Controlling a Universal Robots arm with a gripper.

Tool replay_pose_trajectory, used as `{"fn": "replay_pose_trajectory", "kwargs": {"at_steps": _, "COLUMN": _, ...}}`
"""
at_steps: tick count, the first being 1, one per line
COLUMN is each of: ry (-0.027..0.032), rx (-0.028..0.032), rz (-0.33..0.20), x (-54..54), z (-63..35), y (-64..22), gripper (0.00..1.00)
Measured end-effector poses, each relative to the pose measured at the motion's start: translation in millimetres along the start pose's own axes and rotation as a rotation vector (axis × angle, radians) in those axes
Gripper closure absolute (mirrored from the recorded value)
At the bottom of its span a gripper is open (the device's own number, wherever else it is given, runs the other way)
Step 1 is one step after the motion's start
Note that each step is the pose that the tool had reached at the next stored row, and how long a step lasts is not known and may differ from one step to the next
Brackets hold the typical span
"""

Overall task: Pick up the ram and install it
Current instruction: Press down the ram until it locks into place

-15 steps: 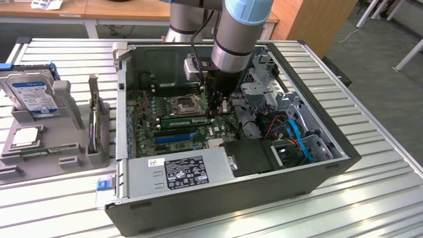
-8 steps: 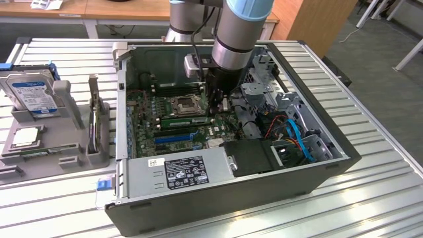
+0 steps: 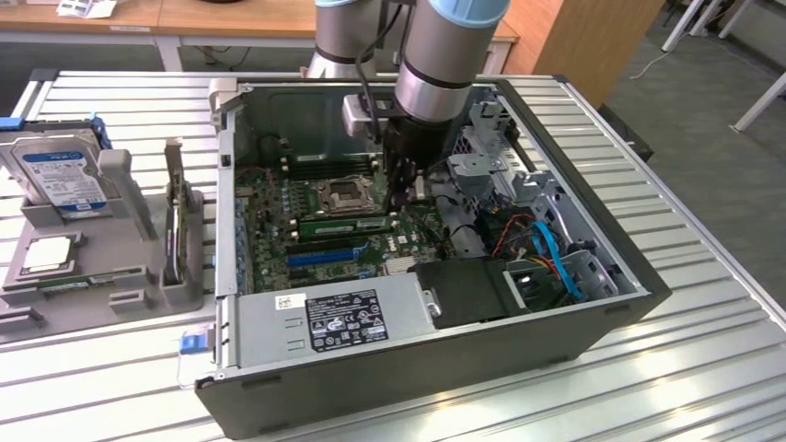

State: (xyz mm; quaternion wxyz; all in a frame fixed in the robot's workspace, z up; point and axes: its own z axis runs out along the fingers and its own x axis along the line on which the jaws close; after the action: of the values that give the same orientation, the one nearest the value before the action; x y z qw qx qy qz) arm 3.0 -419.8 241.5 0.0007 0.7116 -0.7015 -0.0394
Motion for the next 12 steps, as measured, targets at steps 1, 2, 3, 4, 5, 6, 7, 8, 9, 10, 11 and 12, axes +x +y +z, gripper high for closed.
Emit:
{"fn": "replay_pose_trajectory", "kwargs": {"at_steps": 1, "ry": 0.0000, "rx": 0.0000, "rz": 0.000, "x": -0.1, "z": -1.3, "y": 0.1, "gripper": 0.90}}
{"fn": "replay_pose_trajectory", "kwargs": {"at_steps": 2, "ry": -0.0001, "rx": 0.0000, "rz": 0.000, "x": -0.2, "z": -2.6, "y": 0.2, "gripper": 0.90}}
{"fn": "replay_pose_trajectory", "kwargs": {"at_steps": 3, "ry": 0.0000, "rx": 0.0000, "rz": 0.000, "x": -0.2, "z": -3.6, "y": 0.2, "gripper": 0.90}}
{"fn": "replay_pose_trajectory", "kwargs": {"at_steps": 4, "ry": 0.0000, "rx": 0.0000, "rz": 0.000, "x": -0.3, "z": -4.6, "y": 0.3, "gripper": 0.90}}
{"fn": "replay_pose_trajectory", "kwargs": {"at_steps": 5, "ry": 0.0000, "rx": 0.0000, "rz": 0.000, "x": -0.3, "z": -5.4, "y": 0.3, "gripper": 0.90}}
{"fn": "replay_pose_trajectory", "kwargs": {"at_steps": 6, "ry": -0.0001, "rx": 0.0001, "rz": 0.000, "x": -0.3, "z": -5.7, "y": 0.3, "gripper": 0.90}}
{"fn": "replay_pose_trajectory", "kwargs": {"at_steps": 7, "ry": -0.0003, "rx": 0.0001, "rz": 0.000, "x": -0.3, "z": -5.6, "y": 0.3, "gripper": 0.90}}
{"fn": "replay_pose_trajectory", "kwargs": {"at_steps": 8, "ry": -0.0002, "rx": 0.0001, "rz": 0.000, "x": -0.3, "z": -5.6, "y": 0.3, "gripper": 0.90}}
{"fn": "replay_pose_trajectory", "kwargs": {"at_steps": 9, "ry": -0.0002, "rx": 0.0001, "rz": 0.000, "x": -0.3, "z": -5.7, "y": 0.3, "gripper": 0.90}}
{"fn": "replay_pose_trajectory", "kwargs": {"at_steps": 10, "ry": -0.0002, "rx": 0.0001, "rz": 0.000, "x": -0.3, "z": -5.7, "y": 0.3, "gripper": 0.90}}
{"fn": "replay_pose_trajectory", "kwargs": {"at_steps": 11, "ry": -0.0001, "rx": 0.0000, "rz": 0.000, "x": -0.3, "z": -5.7, "y": 0.3, "gripper": 0.90}}
{"fn": "replay_pose_trajectory", "kwargs": {"at_steps": 12, "ry": -0.0001, "rx": 0.0001, "rz": 0.000, "x": -0.3, "z": -5.7, "y": 1.0, "gripper": 0.90}}
